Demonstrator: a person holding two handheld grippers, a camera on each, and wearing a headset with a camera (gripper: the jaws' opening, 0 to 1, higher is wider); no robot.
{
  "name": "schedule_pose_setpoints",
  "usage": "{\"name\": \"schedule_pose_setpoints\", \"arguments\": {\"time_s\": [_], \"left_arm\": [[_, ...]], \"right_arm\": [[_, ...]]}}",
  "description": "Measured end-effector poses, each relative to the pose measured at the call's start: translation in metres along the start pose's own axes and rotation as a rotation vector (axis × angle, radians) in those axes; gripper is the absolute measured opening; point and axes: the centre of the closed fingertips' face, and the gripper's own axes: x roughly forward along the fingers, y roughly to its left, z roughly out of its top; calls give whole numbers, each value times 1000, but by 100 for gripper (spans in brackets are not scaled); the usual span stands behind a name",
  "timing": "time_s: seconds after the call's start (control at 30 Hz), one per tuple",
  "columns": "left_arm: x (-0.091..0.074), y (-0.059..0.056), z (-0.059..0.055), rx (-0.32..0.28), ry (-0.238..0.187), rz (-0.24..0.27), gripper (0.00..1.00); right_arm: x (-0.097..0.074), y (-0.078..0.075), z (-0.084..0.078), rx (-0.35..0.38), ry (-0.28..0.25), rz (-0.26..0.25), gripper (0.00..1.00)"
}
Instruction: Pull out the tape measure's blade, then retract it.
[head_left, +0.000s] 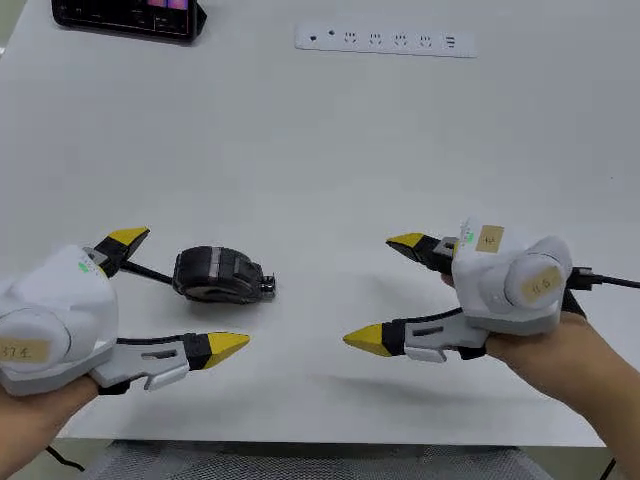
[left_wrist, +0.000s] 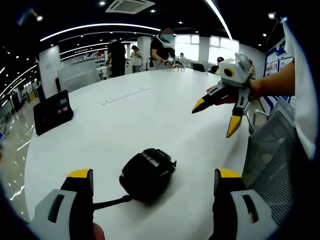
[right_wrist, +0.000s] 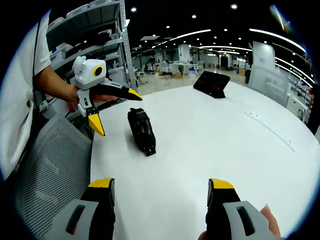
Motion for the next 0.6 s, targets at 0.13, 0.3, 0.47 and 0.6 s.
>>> {"name": "schedule_pose_setpoints", "arguments": {"time_s": [0.13,0.3,0.47,0.6], "left_arm": [[-2,-2,0,2,-2,-10,99],[-4,-4,-2,-5,-3,-27,99],[-5,-5,-3,9,-2,-39,99],[-6,-7,-3,8,2,-55,99]], "right_arm": [[-9,0,-5,18,-3,-15,77],[-18,0,-10,42,-13,-26,78],[-27,0,-16,52,-12,-37,80],[-34,1,-20,59,-11,-46,81]]}}
